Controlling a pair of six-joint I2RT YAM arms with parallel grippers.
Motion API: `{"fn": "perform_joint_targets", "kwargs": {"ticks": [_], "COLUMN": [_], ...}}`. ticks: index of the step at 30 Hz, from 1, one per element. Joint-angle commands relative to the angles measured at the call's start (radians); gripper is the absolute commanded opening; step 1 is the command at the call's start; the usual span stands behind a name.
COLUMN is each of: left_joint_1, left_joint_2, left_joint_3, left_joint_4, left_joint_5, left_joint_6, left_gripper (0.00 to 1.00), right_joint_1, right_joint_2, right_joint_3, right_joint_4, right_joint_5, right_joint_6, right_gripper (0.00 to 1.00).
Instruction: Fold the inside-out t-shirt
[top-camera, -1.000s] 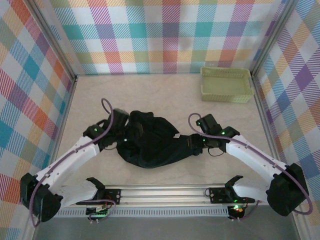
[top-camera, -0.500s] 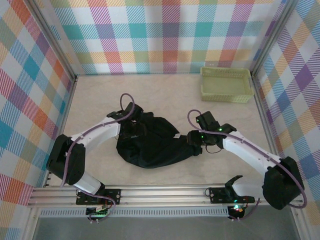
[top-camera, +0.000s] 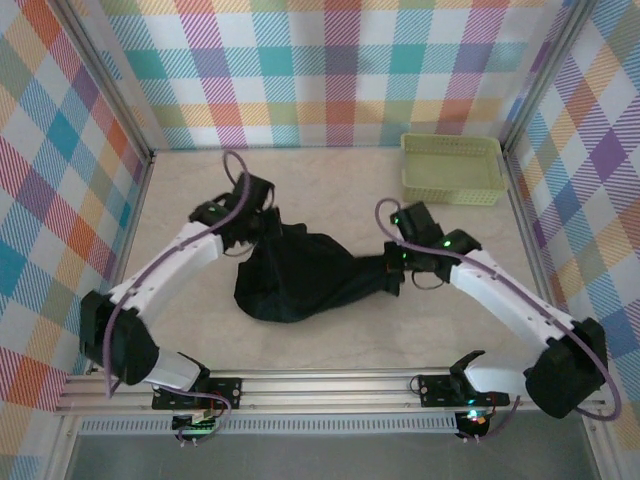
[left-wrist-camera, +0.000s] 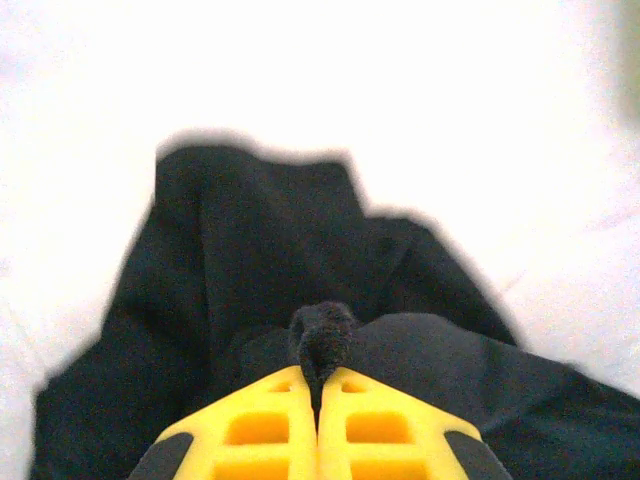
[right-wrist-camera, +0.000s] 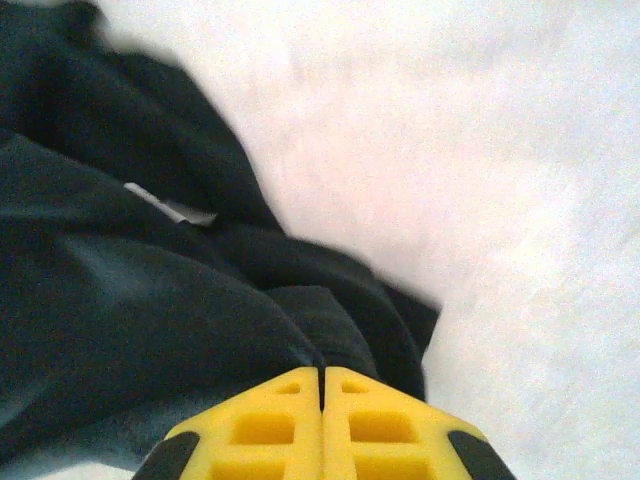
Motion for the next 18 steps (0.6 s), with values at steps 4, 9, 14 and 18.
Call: {"fn": "perform_joint_targets", "kwargs": {"ticks": [4,9,14,18], "left_joint_1": [0.015,0.014,0.014,0.014], "left_joint_2": [-0.282,-0.474,-0.551,-0.554], "left_joint_3": [0.170,-0.037,-0.348,-0.573], "left_joint_4": [0.095,0.136,0.082,0.066], "left_joint_5": [-0.126,-0.133,-0.104,-0.050], "left_joint_6": [0.062,0.023,-0.044,-0.115], "left_gripper": [0.00,0.00,0.00,0.00], "right_joint_1": [-0.004,0.015,0.074,0.108], "right_joint_2": [-0.131,-0.228,-0.245,-0.221], "right_joint_3": [0.330,0.230,-0.101,-0.338], "right_joint_4": [0.016,0.057,0.045,0.073], "right_joint_5": [0.161,0.054,0.016,-0.076], "right_joint_6": [-0.221,-0.234,-0.121,0.070], "right_gripper": [0.00,0.00,0.00,0.00]}}
